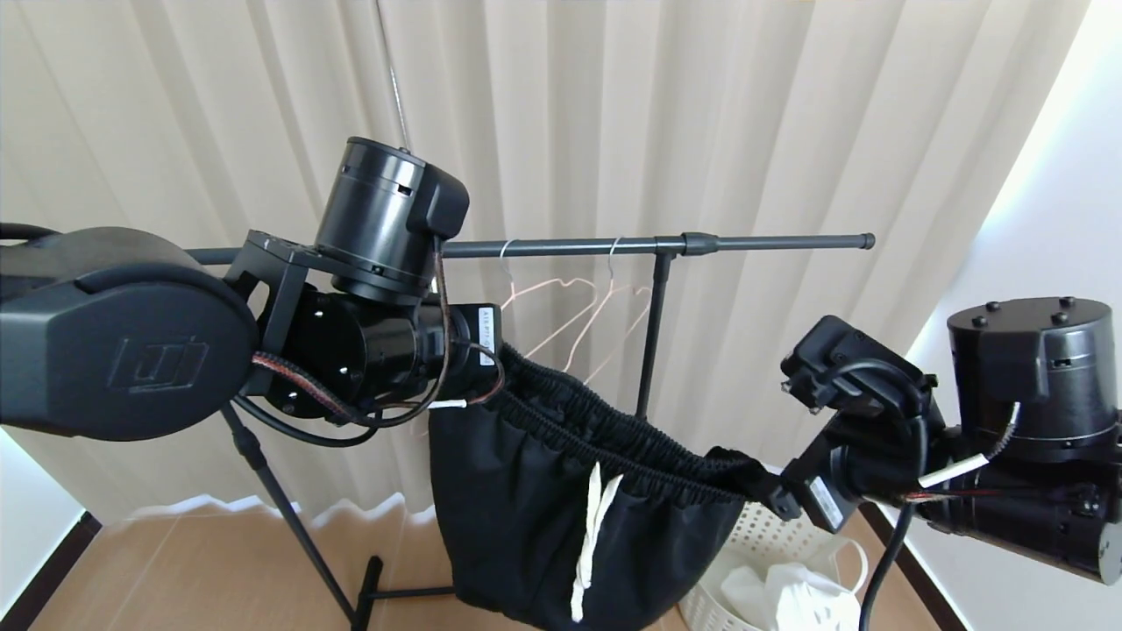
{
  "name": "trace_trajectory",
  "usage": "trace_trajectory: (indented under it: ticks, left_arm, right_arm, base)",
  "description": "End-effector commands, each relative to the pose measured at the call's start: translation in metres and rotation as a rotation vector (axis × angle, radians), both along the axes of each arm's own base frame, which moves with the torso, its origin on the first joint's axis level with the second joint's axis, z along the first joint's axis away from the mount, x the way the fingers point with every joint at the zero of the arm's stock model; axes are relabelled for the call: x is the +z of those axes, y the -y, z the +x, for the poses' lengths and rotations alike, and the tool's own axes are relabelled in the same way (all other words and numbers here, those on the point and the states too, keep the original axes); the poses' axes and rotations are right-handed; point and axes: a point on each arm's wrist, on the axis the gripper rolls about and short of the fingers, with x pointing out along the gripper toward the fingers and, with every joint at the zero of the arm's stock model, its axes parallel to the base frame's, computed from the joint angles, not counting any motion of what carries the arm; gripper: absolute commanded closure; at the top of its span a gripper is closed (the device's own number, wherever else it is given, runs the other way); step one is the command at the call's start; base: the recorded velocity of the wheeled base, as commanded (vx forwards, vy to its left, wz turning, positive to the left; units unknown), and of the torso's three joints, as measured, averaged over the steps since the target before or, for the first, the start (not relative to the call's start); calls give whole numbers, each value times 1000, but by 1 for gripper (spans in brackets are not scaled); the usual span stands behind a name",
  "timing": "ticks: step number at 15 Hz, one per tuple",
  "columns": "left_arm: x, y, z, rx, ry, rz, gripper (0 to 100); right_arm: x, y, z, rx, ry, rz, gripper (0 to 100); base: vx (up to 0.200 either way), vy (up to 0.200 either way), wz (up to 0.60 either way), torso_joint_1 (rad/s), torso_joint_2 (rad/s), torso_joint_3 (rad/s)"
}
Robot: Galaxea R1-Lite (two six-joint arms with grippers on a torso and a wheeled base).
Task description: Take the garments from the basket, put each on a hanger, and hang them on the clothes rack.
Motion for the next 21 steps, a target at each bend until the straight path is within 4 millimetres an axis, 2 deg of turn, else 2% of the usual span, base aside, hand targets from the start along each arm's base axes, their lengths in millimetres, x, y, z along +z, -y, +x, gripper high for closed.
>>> trace_trajectory:
  ticks: [1,5,9,17,21]
  left_arm:
    - [7,1,1,1,20,-17,100]
    - [2,3,5,37,22,13,100]
    - [-4,6,9,59,20,35,100]
    - [-28,13,24,146,3,127,100]
    - [-29,15,25,164,10,125,100]
  right_arm:
    - [-3,13,-11,107,-14,8,0]
    - [4,19,-17,305,-31,122,0]
    - [7,20,-16,372,-14,213,0]
    - [10,20,-16,365,4,259,0]
    - [11,20,-17,367,9,262,0]
  base:
    - [0,0,0,0,0,0]
    - [0,0,0,0,0,0]
    - [0,0,0,0,0,0]
    - [0,0,0,0,0,0]
    - [0,0,0,0,0,0]
